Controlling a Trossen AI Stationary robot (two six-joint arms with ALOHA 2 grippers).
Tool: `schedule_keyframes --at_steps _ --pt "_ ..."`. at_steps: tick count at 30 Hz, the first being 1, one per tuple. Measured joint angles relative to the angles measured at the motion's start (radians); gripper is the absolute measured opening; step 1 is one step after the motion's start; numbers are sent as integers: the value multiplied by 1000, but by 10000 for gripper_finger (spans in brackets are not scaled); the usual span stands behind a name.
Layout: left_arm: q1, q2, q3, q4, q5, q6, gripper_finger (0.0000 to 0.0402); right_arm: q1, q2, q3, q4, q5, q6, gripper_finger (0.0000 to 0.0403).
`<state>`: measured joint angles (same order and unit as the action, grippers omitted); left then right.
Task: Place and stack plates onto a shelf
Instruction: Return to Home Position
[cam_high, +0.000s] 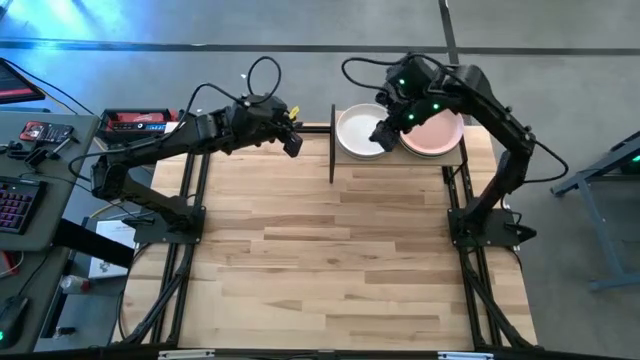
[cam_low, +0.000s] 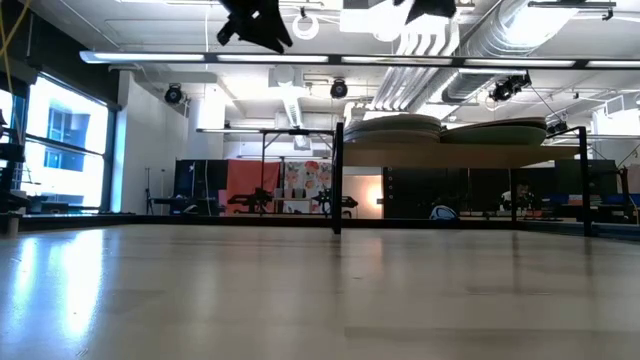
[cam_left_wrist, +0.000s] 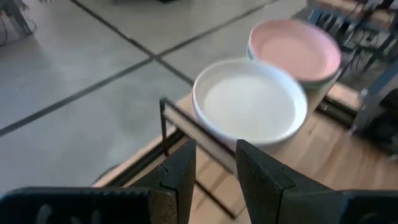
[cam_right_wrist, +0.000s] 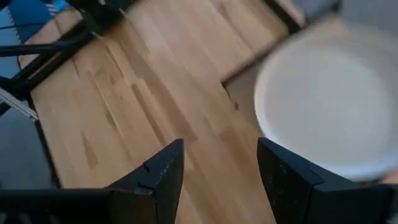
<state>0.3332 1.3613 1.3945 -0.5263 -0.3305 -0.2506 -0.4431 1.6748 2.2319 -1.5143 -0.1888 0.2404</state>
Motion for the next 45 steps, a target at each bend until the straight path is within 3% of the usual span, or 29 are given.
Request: schedule_keyframes --at_steps 3,7,16,26,32,38,45 --pt "-1 -1 0 17 11 -17 102 63 -14 4 65 40 -69 181" --pt "-28 -4 0 5 70 33 102 140 -61 -25 193 -7 -141 181" --pt "-233 -176 -141 -19 82 43 102 198 -246 -234 383 10 -170 181" --pt "-467 -515 -399 49 64 -13 102 198 -529 -674 799 -63 -119 181" --pt "-577 -675 -606 190 3 -25 102 198 -673 -938 1080 -112 -61 181" --pt "-642 -777 -825 372 -64 -25 102 208 -765 -1123 1248 -152 47 181" --pt "-691 -834 -1011 586 -67 43 102 290 -828 -1248 1391 -186 67 181"
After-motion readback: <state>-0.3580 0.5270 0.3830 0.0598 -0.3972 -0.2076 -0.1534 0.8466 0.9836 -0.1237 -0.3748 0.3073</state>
